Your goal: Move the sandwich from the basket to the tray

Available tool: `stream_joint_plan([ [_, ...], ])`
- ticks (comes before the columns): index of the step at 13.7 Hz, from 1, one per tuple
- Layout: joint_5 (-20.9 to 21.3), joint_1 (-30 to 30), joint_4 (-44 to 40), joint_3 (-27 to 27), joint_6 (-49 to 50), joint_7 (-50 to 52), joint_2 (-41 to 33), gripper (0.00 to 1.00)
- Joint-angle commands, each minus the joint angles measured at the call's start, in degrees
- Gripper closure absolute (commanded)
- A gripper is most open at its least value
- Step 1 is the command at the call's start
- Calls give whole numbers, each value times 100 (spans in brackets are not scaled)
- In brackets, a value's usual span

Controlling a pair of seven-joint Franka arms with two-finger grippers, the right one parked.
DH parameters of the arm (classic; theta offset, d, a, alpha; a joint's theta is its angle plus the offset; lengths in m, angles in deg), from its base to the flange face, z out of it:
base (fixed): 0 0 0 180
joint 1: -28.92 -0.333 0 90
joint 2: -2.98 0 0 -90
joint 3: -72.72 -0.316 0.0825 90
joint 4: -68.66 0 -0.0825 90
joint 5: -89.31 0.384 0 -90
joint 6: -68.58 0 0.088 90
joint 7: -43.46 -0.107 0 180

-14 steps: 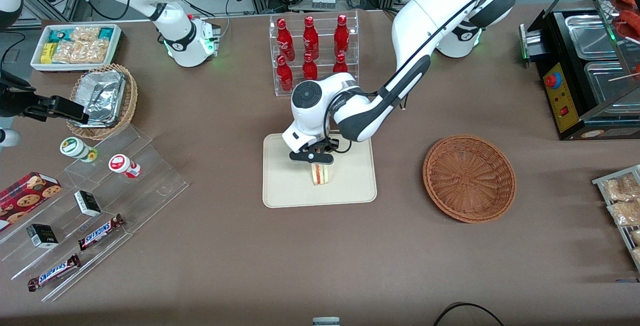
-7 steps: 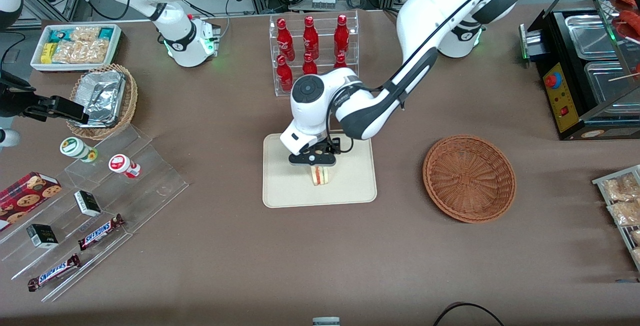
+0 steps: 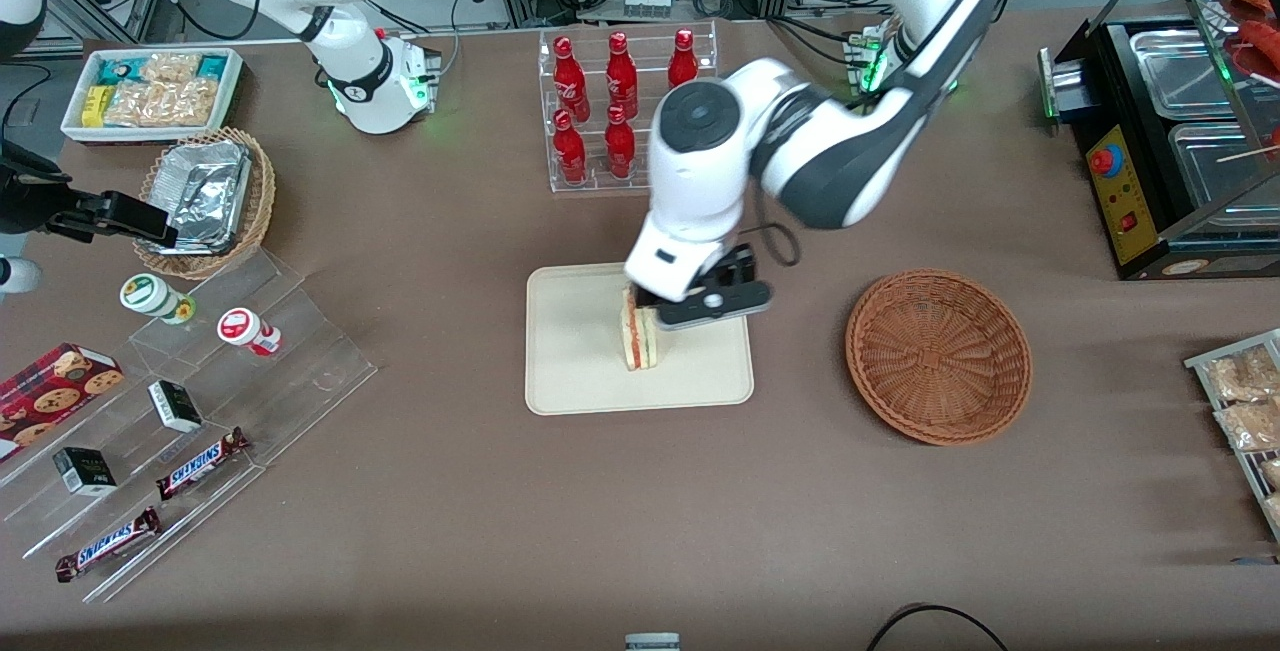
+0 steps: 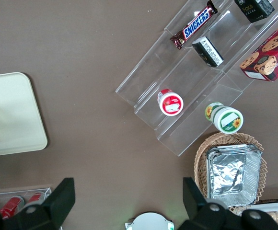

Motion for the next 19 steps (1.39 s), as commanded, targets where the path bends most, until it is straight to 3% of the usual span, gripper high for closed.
stream_joint_plan([
  [1,-304,-414,215,7,488,-302,-693,1],
  [6,-867,-1407,215,7,1526,-1760,-1424,1],
  [14,-1324,-2516,557,-72,1966,-3966,-1960,1],
  [19,-1667,-1710,978,-2019,2046,-5609,-2522,1],
])
